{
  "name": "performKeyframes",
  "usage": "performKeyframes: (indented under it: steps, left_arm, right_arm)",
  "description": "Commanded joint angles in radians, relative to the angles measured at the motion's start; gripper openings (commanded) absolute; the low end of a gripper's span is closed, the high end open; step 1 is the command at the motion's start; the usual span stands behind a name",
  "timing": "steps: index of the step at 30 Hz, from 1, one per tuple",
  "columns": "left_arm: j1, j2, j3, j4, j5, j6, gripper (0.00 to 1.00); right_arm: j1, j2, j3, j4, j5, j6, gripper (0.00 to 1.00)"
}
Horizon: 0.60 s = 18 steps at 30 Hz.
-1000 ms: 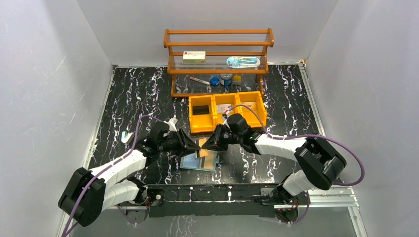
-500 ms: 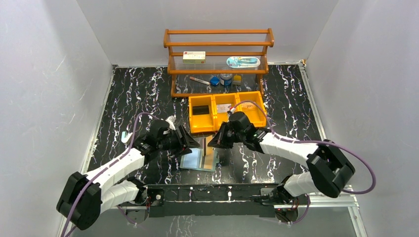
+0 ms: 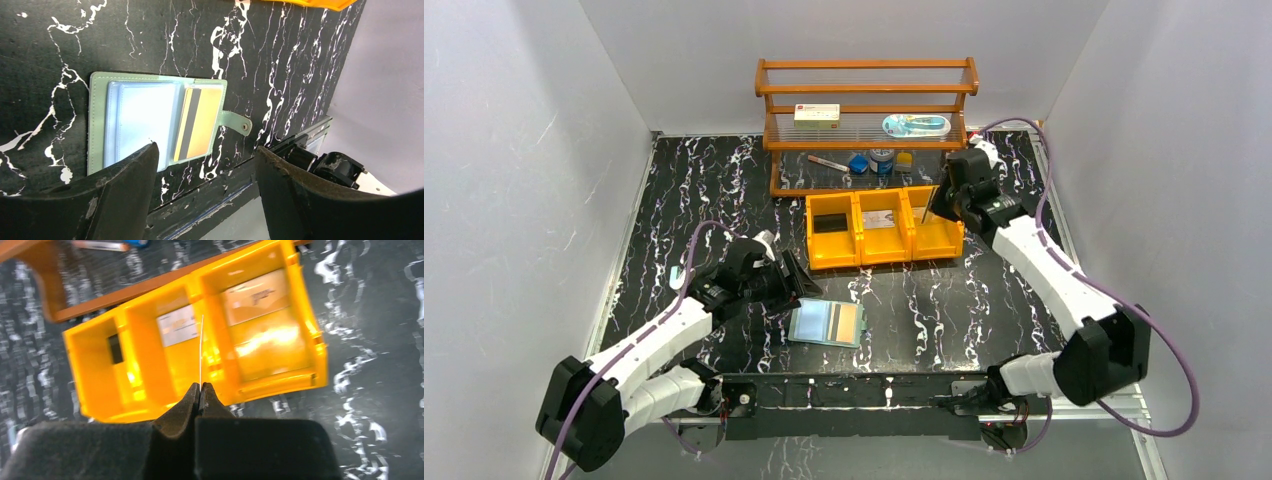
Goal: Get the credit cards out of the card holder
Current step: Place the credit card in the storage box.
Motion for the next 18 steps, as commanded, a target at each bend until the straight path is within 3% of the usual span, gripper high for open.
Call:
performKeyframes:
  steps: [1, 10, 18]
  left_arm:
    - [0.003, -0.022, 0.061, -0.056, -0.035, 0.036, 0.69]
    - [0.004, -0.005, 0.177, -0.16, -0.106, 0.12, 0.71]
    - [0.003, -0.008, 0.192, -0.196, -0.118, 0.136, 0.72]
  right_arm:
    - [-0.055, 0.107, 0.088, -0.11, 0.007, -0.158, 0.0]
    - [-0.066, 0.294, 0.179, -0.185, -0.058, -0.302, 0.0]
    - [-0.066, 0.325, 0.147, -0.093, -0.344, -0.386, 0.0]
